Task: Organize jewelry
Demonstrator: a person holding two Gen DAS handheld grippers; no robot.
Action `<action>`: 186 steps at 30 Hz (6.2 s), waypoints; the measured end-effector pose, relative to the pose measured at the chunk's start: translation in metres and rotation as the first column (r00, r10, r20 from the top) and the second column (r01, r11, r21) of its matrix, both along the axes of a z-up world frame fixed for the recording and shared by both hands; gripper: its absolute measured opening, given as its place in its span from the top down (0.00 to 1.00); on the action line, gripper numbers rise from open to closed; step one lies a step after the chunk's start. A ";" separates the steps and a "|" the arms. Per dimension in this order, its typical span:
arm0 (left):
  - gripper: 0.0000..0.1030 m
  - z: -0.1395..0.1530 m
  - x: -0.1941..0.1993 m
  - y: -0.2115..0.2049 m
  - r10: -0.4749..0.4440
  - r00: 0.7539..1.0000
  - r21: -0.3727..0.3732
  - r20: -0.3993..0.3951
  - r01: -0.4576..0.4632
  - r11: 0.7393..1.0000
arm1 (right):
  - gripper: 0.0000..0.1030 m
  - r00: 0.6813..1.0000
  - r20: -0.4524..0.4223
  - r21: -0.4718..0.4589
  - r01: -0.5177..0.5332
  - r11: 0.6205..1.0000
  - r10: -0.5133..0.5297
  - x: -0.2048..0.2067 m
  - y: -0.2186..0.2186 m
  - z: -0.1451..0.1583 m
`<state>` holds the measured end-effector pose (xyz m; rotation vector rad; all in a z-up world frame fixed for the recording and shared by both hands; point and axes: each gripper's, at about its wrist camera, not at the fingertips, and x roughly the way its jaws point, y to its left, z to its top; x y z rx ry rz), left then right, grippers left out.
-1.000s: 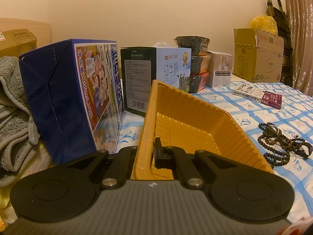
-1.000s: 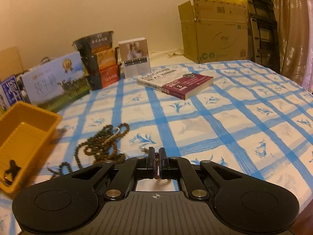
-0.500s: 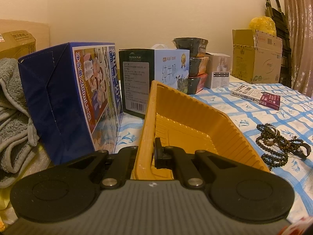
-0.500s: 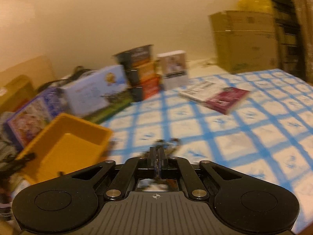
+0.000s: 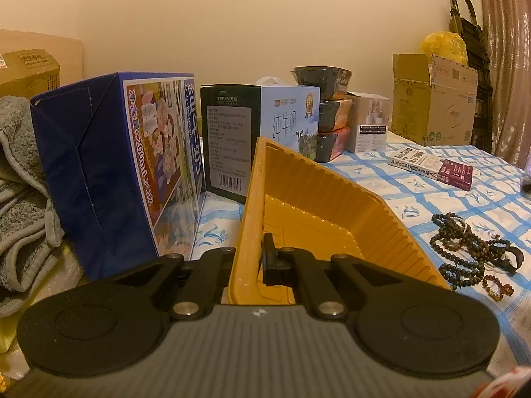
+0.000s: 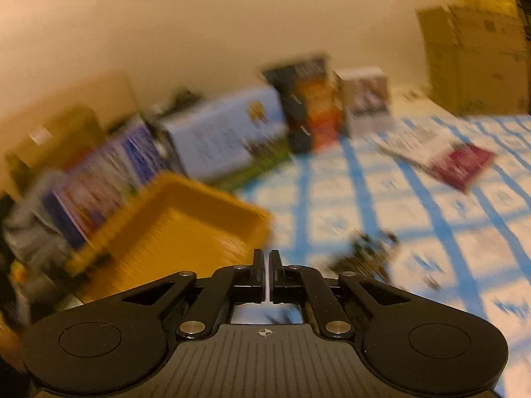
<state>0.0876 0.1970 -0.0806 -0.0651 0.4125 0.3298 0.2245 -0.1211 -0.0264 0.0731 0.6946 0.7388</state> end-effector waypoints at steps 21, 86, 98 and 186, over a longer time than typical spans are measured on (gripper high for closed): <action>0.96 0.001 0.000 0.000 0.004 1.000 0.006 -0.006 -0.004 1.000 | 0.89 0.997 -0.041 -0.297 0.052 0.954 -0.067 0.018 0.005 -0.108; 0.96 0.002 0.001 -0.006 0.021 1.000 0.019 -0.018 -0.021 1.000 | 0.38 0.942 -0.224 -0.047 0.246 0.968 -0.250 -0.004 -0.061 -0.052; 0.96 0.003 0.003 -0.009 0.024 0.999 0.040 -0.032 -0.023 0.999 | 0.33 0.900 -0.205 -0.036 0.386 0.922 -0.385 0.013 -0.120 -0.058; 0.96 0.001 0.000 -0.002 0.015 0.999 -0.007 -0.029 -0.015 1.000 | 0.94 0.955 -0.166 0.256 -0.197 0.946 0.244 -0.014 0.142 -0.025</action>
